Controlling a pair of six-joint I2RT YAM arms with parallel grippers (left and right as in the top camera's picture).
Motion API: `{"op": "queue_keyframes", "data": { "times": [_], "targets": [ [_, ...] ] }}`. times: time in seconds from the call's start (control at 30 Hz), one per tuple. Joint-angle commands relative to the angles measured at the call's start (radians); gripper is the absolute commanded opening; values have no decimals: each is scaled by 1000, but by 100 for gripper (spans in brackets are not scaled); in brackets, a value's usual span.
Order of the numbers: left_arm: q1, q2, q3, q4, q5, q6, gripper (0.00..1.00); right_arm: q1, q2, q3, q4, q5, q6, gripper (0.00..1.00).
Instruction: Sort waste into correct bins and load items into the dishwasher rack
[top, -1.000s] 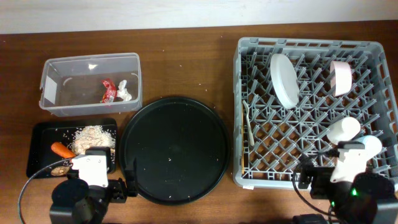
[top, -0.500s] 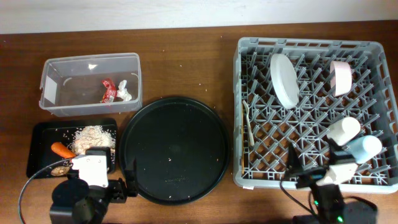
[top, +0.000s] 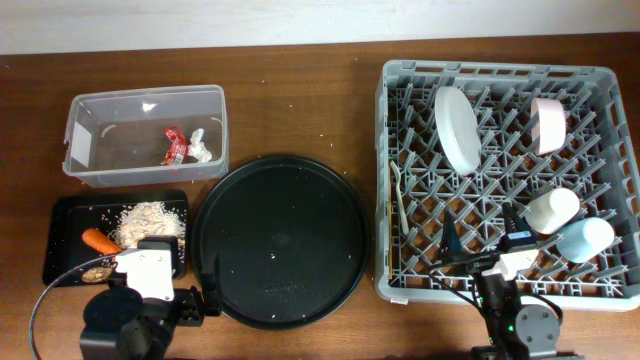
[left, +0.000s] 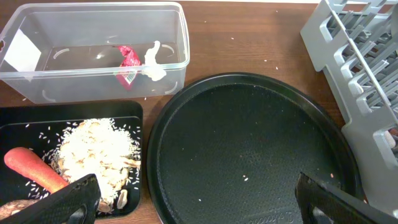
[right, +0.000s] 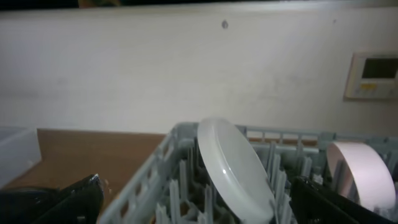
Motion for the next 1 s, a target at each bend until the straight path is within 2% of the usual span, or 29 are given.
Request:
{"op": "queue_keyframes", "data": {
  "times": [0.0,0.17,0.97],
  "targets": [
    [4,-6,-3,-1,-7,12,100,-21,-11,-13,-18,16,-85,98],
    [4,-6,-3,-1,-7,12,100,-21,-11,-13,-175,8,-87,98],
    [4,-6,-3,-1,-7,12,100,-21,-11,-13,-174,8,-88,98]
  ]
}}
